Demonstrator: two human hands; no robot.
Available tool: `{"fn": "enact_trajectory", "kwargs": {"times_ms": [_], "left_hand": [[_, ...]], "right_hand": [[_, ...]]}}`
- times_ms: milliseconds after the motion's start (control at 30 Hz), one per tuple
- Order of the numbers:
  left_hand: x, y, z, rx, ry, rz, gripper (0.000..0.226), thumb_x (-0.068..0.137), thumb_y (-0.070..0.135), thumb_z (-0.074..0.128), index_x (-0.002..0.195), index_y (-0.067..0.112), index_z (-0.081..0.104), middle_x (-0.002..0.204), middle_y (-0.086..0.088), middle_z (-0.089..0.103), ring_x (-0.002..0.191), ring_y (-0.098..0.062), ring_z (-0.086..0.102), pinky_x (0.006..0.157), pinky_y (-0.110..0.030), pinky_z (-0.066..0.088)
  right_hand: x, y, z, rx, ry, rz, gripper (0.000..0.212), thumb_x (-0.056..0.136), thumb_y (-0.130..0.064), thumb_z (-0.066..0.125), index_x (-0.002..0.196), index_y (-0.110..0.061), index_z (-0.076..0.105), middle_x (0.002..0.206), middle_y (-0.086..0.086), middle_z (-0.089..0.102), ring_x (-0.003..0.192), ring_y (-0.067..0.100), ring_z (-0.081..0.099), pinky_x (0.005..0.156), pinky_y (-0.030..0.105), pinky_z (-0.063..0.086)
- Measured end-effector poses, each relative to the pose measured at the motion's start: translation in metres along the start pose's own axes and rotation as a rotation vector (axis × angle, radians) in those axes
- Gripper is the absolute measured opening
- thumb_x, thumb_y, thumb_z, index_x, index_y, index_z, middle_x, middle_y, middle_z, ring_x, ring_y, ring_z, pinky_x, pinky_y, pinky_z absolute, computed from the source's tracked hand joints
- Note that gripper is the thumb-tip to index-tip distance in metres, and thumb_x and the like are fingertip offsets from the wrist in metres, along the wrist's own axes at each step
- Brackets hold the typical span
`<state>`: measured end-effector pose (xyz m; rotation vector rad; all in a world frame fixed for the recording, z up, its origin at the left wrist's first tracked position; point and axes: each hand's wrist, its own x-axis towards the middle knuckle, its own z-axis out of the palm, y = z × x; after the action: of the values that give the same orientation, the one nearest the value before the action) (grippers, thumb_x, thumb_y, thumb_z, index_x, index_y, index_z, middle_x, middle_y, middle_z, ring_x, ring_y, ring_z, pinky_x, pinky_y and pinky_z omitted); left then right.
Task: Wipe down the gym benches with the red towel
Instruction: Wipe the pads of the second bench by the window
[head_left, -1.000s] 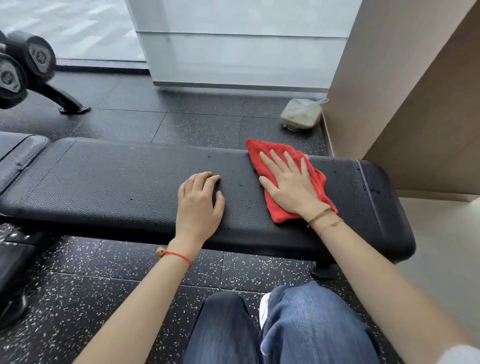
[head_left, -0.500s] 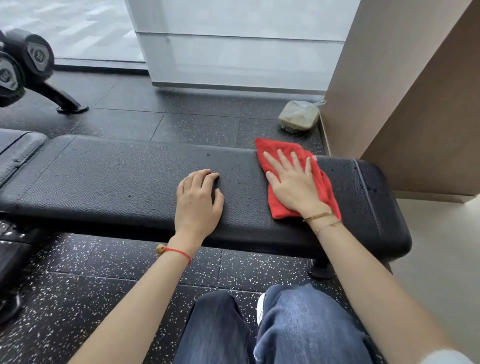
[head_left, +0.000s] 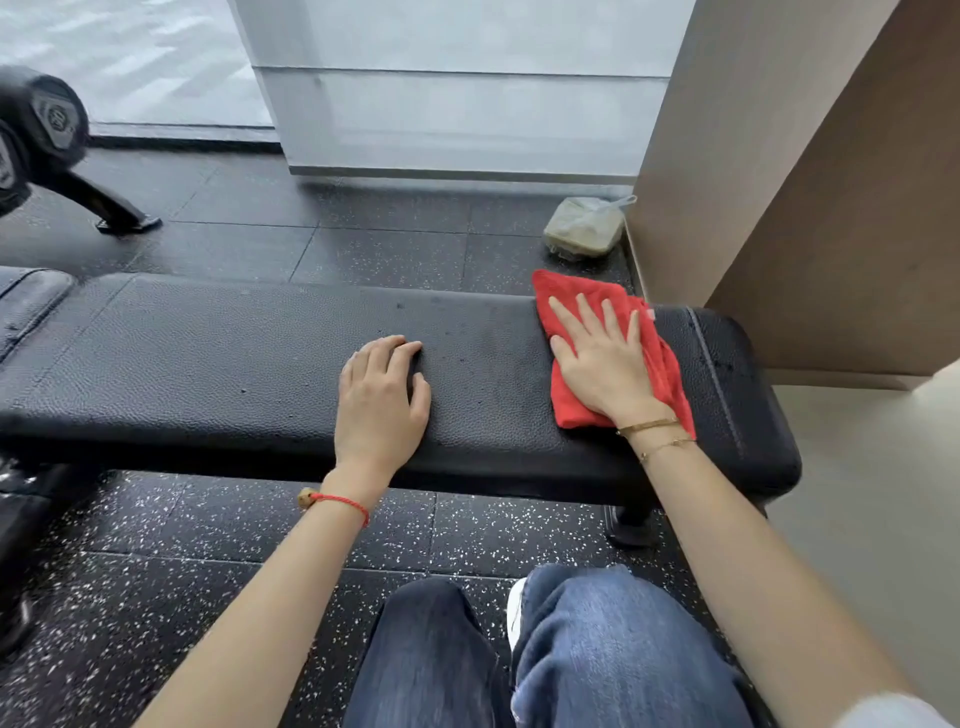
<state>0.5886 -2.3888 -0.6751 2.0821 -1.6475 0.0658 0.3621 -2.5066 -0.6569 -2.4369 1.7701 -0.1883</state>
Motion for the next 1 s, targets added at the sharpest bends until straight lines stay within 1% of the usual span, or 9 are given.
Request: {"fn": "enact_trajectory", "kwargs": {"times_ms": [133,200,300,433,500,667,767,867,1000], "left_hand": [[0.000,0.001,-0.001,-0.002,-0.006,0.002,0.040,0.095,0.025,0.049,0.133,0.013,0.054,0.139,-0.005,0.052,0.133,-0.024,0.041,0.115,-0.043,0.030],[0.000,0.000,-0.002,-0.002,-0.008,0.006,0.040,0.095,0.024,0.049,0.133,0.013,0.054,0.139,-0.006,0.052,0.133,-0.025,0.041,0.115,-0.044,0.030],[-0.001,0.001,-0.002,-0.008,-0.016,0.005,0.040,0.095,0.023,0.050,0.133,0.012,0.054,0.139,-0.006,0.052,0.134,-0.026,0.041,0.115,-0.044,0.030],[-0.001,0.001,-0.002,-0.007,-0.012,0.007,0.040,0.095,0.023,0.050,0.133,0.012,0.054,0.139,-0.007,0.052,0.133,-0.026,0.041,0.115,-0.043,0.030],[-0.001,0.002,-0.002,-0.009,-0.012,0.006,0.040,0.095,0.023,0.049,0.133,0.012,0.054,0.139,-0.006,0.052,0.133,-0.026,0.041,0.114,-0.043,0.031],[-0.001,0.000,-0.001,-0.011,-0.004,0.010,0.040,0.095,0.022,0.050,0.132,0.011,0.055,0.138,-0.007,0.053,0.132,-0.027,0.043,0.114,-0.045,0.032],[-0.002,0.001,-0.001,-0.008,-0.006,0.010,0.039,0.095,0.022,0.050,0.132,0.011,0.054,0.137,-0.007,0.052,0.132,-0.027,0.043,0.113,-0.045,0.032],[-0.002,0.001,-0.001,-0.005,-0.001,0.015,0.039,0.094,0.022,0.051,0.132,0.011,0.055,0.137,-0.008,0.053,0.131,-0.027,0.043,0.113,-0.045,0.032],[-0.002,0.001,0.000,-0.009,0.010,0.016,0.039,0.094,0.022,0.051,0.131,0.011,0.055,0.136,-0.008,0.053,0.131,-0.027,0.043,0.114,-0.044,0.032]], "right_hand": [[-0.046,-0.001,0.007,0.017,0.052,-0.181,0.054,0.099,-0.046,0.029,0.151,-0.043,0.017,0.162,-0.004,0.017,0.150,0.024,0.010,0.120,0.046,-0.008],[-0.063,0.014,0.006,0.022,0.050,-0.188,0.054,0.098,-0.047,0.027,0.150,-0.045,0.018,0.161,-0.006,0.019,0.150,0.023,0.012,0.121,0.045,-0.006],[-0.056,0.044,0.000,-0.008,0.044,-0.054,0.053,0.100,-0.044,0.031,0.151,-0.045,0.017,0.162,-0.006,0.017,0.150,0.023,0.011,0.120,0.048,-0.006],[-0.018,0.064,-0.016,-0.002,-0.008,0.166,0.053,0.101,-0.044,0.027,0.152,-0.042,0.012,0.163,-0.004,0.009,0.151,0.024,0.005,0.120,0.050,-0.007],[-0.020,0.065,-0.016,0.004,-0.009,0.178,0.054,0.101,-0.044,0.027,0.153,-0.042,0.011,0.163,-0.003,0.009,0.151,0.025,0.005,0.119,0.050,-0.007],[-0.070,0.083,-0.007,-0.010,0.056,0.120,0.054,0.099,-0.048,0.028,0.150,-0.048,0.012,0.162,-0.006,0.013,0.150,0.025,0.007,0.119,0.049,-0.008],[-0.052,0.103,-0.016,0.012,0.017,0.203,0.053,0.100,-0.047,0.027,0.151,-0.047,0.012,0.163,-0.006,0.010,0.150,0.026,0.005,0.119,0.049,-0.007],[-0.018,0.109,-0.024,0.049,-0.030,0.286,0.053,0.101,-0.045,0.025,0.152,-0.043,0.011,0.164,-0.001,0.005,0.150,0.029,0.002,0.120,0.050,-0.007],[-0.015,0.094,-0.022,0.065,-0.025,0.244,0.054,0.102,-0.042,0.026,0.153,-0.040,0.011,0.164,0.001,0.007,0.151,0.027,0.005,0.122,0.046,-0.004]]}}
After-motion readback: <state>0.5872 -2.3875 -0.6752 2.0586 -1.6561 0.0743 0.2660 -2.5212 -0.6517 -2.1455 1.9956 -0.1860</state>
